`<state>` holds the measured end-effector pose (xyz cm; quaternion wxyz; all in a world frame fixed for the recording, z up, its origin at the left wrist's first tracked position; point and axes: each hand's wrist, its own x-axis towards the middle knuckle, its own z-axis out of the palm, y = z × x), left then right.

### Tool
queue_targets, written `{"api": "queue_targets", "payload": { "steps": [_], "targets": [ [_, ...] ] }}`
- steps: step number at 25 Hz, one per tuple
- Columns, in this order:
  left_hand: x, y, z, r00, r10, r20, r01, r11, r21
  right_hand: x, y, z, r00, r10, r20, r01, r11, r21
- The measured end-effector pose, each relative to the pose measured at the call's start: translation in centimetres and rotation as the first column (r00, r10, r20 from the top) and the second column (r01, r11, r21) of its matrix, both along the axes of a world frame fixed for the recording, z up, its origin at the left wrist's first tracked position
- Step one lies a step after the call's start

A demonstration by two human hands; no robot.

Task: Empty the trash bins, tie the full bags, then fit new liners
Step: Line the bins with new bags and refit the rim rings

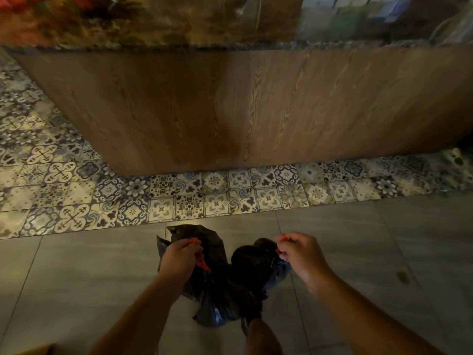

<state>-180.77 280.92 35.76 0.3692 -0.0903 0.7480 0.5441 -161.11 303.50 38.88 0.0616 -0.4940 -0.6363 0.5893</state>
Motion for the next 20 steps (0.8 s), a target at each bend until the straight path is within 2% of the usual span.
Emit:
{"api": "queue_targets", "payload": {
  "steps": [8, 20],
  "targets": [
    [-12.2, 10.9, -0.8, 0.995, 0.094, 0.025, -0.091, 0.989, -0.113, -14.6, 11.2, -2.0, 0.983, 0.178, 0.05, -0.176, 0.983, -0.043],
    [-30.1, 21.2, -4.8, 0.994, 0.001, 0.105, 0.012, 0.992, -0.125, -33.7, 21.3, -5.1, 0.984, 0.1, 0.15, -0.096, 0.995, -0.031]
  ]
}}
